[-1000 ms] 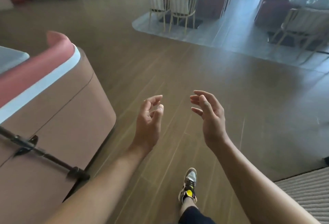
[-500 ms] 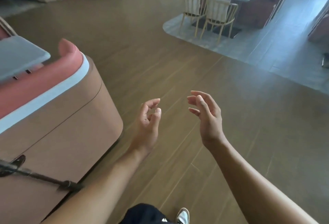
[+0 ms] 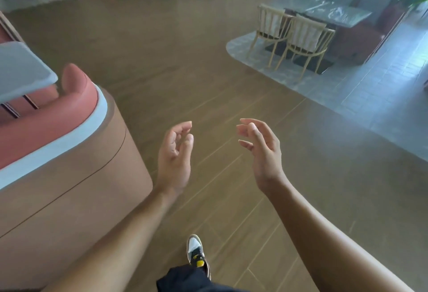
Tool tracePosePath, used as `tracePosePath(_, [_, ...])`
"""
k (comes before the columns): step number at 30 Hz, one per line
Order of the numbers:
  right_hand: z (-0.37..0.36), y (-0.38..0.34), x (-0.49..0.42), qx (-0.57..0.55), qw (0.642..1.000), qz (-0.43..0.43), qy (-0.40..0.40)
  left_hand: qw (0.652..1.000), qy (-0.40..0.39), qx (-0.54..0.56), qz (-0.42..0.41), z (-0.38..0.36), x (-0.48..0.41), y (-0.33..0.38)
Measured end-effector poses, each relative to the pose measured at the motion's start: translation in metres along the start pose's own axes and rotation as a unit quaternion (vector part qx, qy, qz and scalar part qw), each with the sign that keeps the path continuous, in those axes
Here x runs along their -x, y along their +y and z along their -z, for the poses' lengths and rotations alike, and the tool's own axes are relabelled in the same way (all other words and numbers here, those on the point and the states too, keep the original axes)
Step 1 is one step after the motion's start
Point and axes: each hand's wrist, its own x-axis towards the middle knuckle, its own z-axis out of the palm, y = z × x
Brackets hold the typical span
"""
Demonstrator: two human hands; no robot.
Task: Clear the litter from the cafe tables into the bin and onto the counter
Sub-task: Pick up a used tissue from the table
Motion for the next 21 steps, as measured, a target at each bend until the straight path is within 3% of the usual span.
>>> tracePosePath(12, [-0.128, 0.023, -0.226, -0.014, 0.999, 0.005, -0.049, 0.999, 0.051, 0.0, -0.003, 0.021, -0.223, -0.046])
tracePosePath(21, [-0.208, 0.078, -0.375, -0.037, 0.991, -0.013, -0.126, 0.994, 0.106, -0.04, -0.004, 0.035, -0.362, -0.105])
